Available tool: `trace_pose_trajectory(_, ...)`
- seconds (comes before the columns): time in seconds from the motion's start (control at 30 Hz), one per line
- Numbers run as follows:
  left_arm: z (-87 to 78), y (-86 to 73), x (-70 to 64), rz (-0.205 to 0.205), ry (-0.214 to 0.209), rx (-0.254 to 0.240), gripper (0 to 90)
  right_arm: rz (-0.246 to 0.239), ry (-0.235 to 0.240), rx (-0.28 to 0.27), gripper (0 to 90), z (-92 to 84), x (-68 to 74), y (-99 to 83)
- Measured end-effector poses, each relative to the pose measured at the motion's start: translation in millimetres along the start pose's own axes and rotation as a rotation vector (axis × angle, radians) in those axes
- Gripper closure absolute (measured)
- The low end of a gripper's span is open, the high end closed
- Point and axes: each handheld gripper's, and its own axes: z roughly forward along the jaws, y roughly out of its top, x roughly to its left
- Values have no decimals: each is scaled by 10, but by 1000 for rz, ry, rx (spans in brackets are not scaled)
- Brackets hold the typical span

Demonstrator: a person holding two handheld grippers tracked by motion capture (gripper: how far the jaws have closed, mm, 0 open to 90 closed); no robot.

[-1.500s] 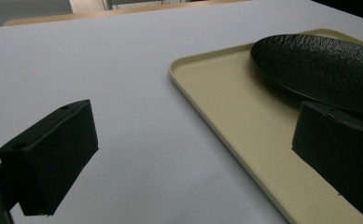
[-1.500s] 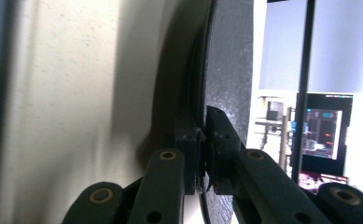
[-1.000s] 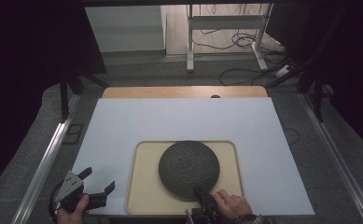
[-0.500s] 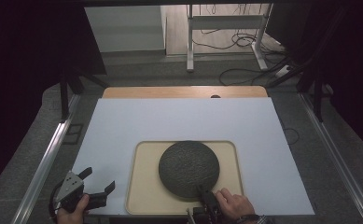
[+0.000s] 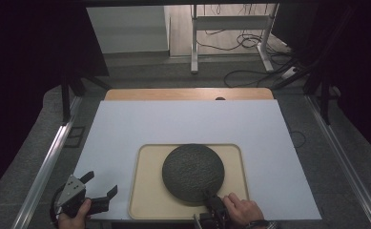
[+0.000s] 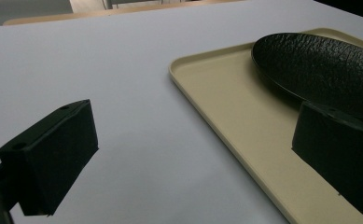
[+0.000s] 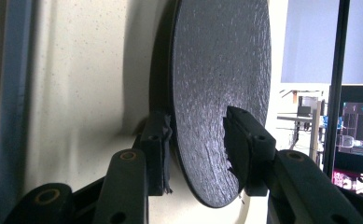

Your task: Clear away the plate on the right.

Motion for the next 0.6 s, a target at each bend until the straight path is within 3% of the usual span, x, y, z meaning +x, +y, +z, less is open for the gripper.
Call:
trace_pose_trajectory(0.5,3,1,0,1,-1,1,0,-1,30,2,596,-113,-54,-60)
trace_pose_trajectory(0.6,4,2,-2,2,-1,2,0,5,11,-2,595,-145,-85,-76)
